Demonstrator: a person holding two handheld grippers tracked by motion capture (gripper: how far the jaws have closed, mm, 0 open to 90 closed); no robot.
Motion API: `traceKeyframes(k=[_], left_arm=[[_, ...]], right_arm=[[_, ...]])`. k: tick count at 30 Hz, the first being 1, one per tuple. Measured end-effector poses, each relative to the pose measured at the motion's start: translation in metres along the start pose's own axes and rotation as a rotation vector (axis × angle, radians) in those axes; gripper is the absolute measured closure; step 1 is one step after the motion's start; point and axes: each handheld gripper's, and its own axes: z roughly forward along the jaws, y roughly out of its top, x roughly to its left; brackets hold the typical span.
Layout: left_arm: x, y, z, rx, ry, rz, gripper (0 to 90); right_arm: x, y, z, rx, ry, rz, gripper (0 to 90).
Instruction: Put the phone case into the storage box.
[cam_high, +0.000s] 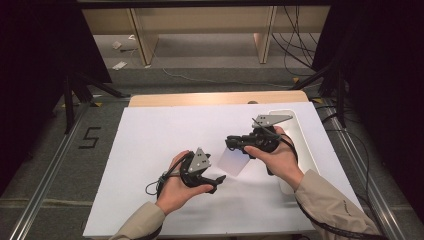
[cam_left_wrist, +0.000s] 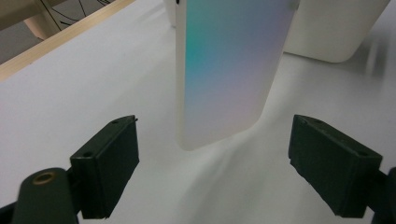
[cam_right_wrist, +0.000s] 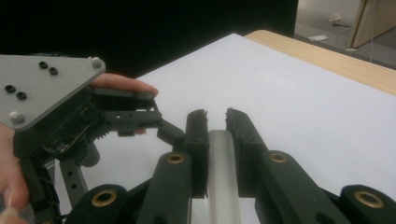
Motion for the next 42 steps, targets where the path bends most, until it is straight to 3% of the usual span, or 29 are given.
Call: traceKeyframes(k=[19,32,42], left_arm=[[0.001,-0.002,0.001,-0.012,-0.04,-0.026,18.6],[0.001,-0.003,0.002,-0.03,-0.073,-0.03,22.3],[0.0,-0.002,0.004,-0.033,-0.103,-0.006,27.1]], right_arm=[[0.004,0.007,-0.004,0.114,0.107,-0.158,80.0],[0.01,0.006,-0.001,0.193,0.169,-0.218,79.9],[0.015,0.006,0.001,0.221,0.215,-0.239,80.0]])
